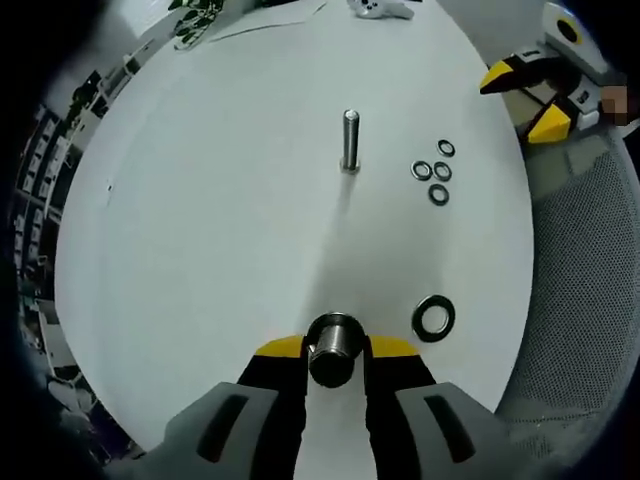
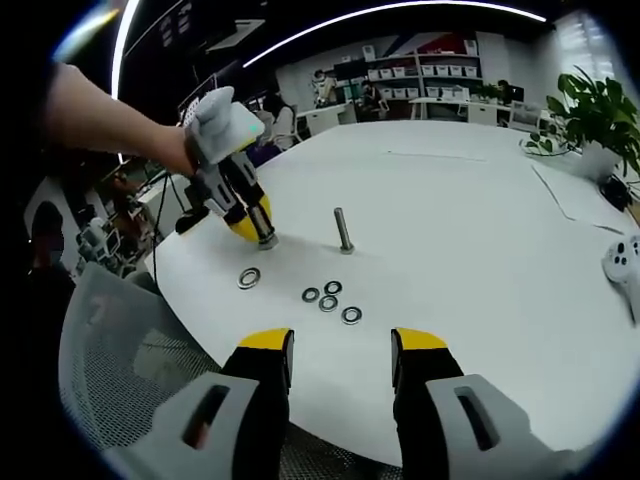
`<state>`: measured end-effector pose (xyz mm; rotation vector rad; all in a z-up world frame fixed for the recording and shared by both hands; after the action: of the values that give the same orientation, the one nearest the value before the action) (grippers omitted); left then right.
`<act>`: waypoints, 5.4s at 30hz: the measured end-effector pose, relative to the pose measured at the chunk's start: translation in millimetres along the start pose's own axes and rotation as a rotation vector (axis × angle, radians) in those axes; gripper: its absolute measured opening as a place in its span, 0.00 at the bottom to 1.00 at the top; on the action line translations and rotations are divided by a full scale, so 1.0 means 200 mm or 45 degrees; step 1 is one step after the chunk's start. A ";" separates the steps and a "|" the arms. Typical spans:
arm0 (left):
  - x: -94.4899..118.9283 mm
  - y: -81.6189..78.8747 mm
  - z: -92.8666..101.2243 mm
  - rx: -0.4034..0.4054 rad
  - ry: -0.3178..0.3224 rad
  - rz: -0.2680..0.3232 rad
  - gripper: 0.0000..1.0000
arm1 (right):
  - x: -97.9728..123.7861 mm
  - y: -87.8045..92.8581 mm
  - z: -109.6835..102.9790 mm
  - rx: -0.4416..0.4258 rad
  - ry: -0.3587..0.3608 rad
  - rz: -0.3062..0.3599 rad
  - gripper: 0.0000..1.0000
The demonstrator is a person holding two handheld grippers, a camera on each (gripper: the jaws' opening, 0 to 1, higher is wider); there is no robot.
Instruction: Place the washer onto the threaded stud by aligning its center hole with the stud, sliding it down to the base, and recovering from edge contact or off-axis alignment until the washer reaches the visible bottom stop.
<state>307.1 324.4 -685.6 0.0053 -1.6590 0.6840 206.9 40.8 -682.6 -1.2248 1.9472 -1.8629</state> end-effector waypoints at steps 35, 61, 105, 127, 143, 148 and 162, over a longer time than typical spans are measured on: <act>0.09 0.08 0.04 0.231 -0.122 0.174 0.26 | -0.01 0.01 -0.02 0.029 -0.041 -0.034 0.41; 0.19 0.16 0.20 0.456 -0.231 0.294 0.31 | -0.01 0.02 -0.02 0.045 -0.067 -0.052 0.41; -0.03 0.09 0.39 0.242 -0.200 0.257 0.29 | -0.01 0.01 -0.01 0.043 -0.031 -0.048 0.41; -0.01 0.16 0.40 0.338 -0.151 0.236 0.21 | -0.01 0.01 -0.01 0.044 -0.035 -0.057 0.41; 0.05 0.26 0.39 0.337 -0.130 0.140 0.22 | -0.01 0.01 -0.01 0.042 -0.045 -0.054 0.41; 0.04 0.23 0.38 0.304 -0.100 0.079 0.24 | -0.01 0.01 0.00 0.036 -0.042 -0.049 0.41; 0.03 0.18 0.34 0.305 -0.064 -0.043 0.23 | 0.00 0.01 0.00 0.030 -0.035 -0.042 0.40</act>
<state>230.5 326.2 -699.5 0.2232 -1.6121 0.8591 206.8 41.6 -684.1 -1.2761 1.8966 -1.8688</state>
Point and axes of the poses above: the point that each gripper's makers call its tool centre point, and the gripper's own axes: x roughly backward along the fingers, z roughly to its right, y roughly out of its underside, the point moved 10 cm from there along x, roughly backward along the fingers, and after that the axes turned 14 degrees about z, right-handed, at the moved point
